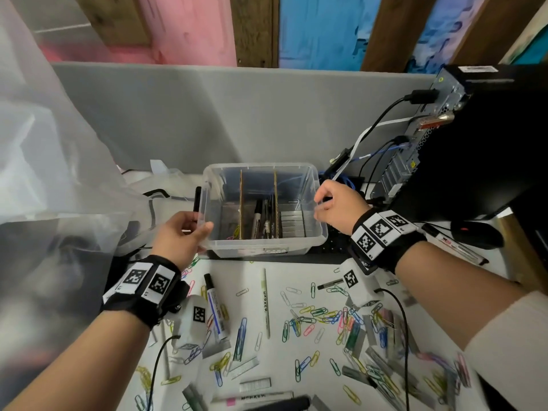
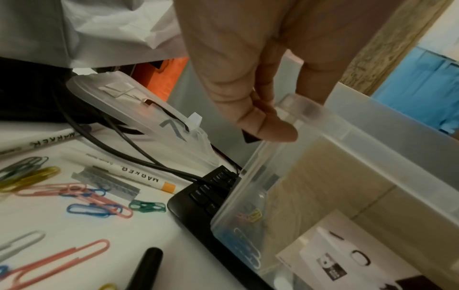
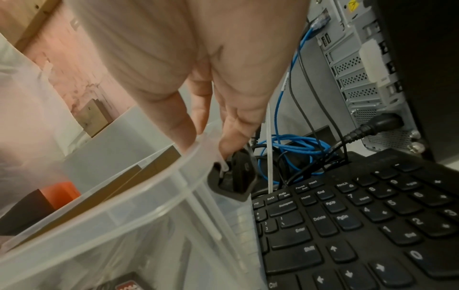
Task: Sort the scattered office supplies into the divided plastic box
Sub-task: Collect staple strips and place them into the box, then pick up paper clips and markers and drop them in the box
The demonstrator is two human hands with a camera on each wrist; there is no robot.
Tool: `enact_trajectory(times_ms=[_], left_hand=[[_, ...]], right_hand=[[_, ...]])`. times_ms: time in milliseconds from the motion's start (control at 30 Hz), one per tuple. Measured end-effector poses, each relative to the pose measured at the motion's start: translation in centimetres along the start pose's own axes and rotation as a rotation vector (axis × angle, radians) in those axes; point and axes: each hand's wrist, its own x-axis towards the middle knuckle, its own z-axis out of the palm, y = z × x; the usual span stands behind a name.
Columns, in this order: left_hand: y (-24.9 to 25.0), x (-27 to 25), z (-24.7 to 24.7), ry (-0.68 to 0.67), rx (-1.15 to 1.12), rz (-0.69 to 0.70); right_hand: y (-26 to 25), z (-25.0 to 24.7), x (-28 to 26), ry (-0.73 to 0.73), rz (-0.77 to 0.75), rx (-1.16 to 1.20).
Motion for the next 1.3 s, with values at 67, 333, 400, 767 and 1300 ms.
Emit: enact_trajectory(times_ms=[67,333,400,767,1300], left_hand=[[0.3,-0.1,0.0,-0.002,0.007,0.004],[0.6,-1.0,0.1,0.042,0.030,0.008],[0.4,-1.5,0.1,0.123,0.045,0.053],[-4.6,-6.5,5.0,-0.317,0.609,0.211],[-5.6,-5.4,10.3,-0.427,0.987,0.160]], right_hand=[[0.1,-0.1,-0.6,0.015,-0.009,0.010],[0.5,0.2,-2.3,0.110,-0.037,0.009],[0.8,0.3,-3.1,0.199,-0.059,-0.010],[6.3,2.2,-9.9,0.283,0.070,-0.076],[7.7,7.8,-9.9,-0.194,0.221,-0.543]])
